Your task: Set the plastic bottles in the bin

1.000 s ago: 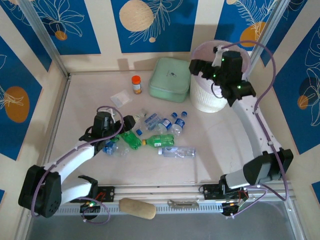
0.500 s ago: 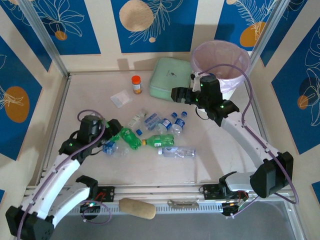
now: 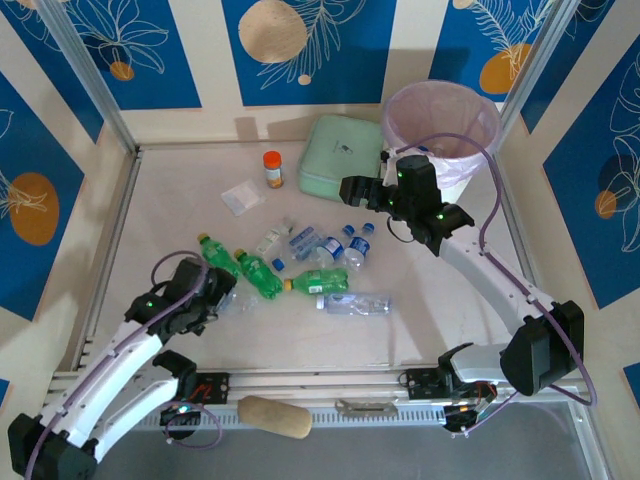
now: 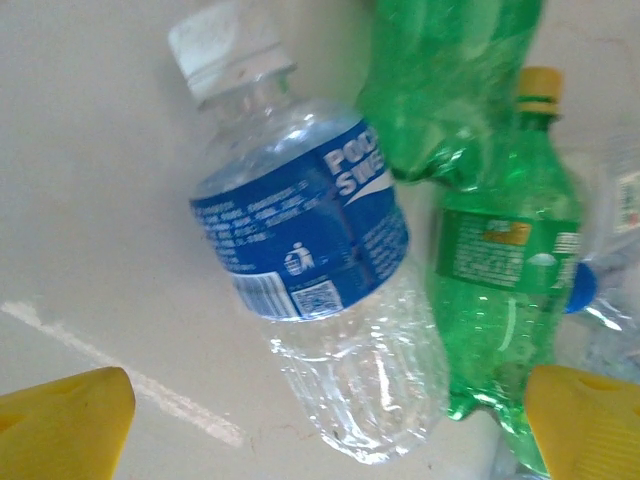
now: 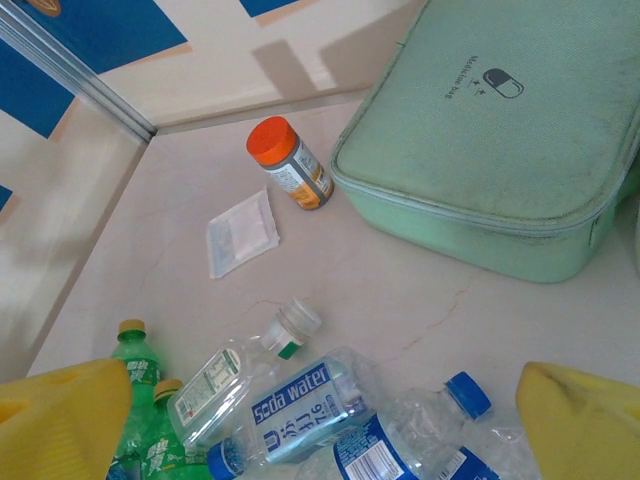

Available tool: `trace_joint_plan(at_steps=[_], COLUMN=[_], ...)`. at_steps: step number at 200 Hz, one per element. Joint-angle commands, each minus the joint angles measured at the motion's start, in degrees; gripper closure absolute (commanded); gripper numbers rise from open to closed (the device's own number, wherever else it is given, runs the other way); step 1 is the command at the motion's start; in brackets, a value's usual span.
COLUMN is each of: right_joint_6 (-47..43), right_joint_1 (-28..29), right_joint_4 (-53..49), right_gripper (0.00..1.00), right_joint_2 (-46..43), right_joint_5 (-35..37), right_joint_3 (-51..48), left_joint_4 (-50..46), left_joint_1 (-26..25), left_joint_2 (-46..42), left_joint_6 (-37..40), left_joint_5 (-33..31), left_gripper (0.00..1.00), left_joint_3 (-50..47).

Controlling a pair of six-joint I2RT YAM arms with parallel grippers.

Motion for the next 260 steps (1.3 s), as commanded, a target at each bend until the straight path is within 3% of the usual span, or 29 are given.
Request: trace_joint_plan(at_steps=[1,41,134,199,260], right_joint_6=[0.7,0.4,0.4,0.5,0.7], right_joint_1=[0.4,0.4,0.3,0.1,0.1], right_joint_4=[1.0,0.0,-0.1,-0.3,-0.2], right_gripper=[0.01,0.01,0.01,0.01,0.01], right_joint_2=[0.0,-0.2,0.0,0.0,-0.5], right_joint_5=[0.1,0.0,1.2,1.5,1.3], right_joint_3=[-1.0,-1.2,-2.0,-2.2,-2.4], left_joint_4=[5.0,12.1,13.8,14.8,7.9], left_joint_1=[-2.9,-5.2,-7.8,-7.8,-7.8], left_joint_2=[3.7,10.1,18.9,20.8,15.7], left_joint_6=[-7.0,-6.5,-8.6,-8.4,-10.1], left_joint_5=[-1.0,-3.0,-5.5,-7.7,-12.3], left_gripper=[0.00,0.00,0.01,0.31,0.46], left_joint_3=[-1.4,-0.9,-1.7,-3.2,-3.4])
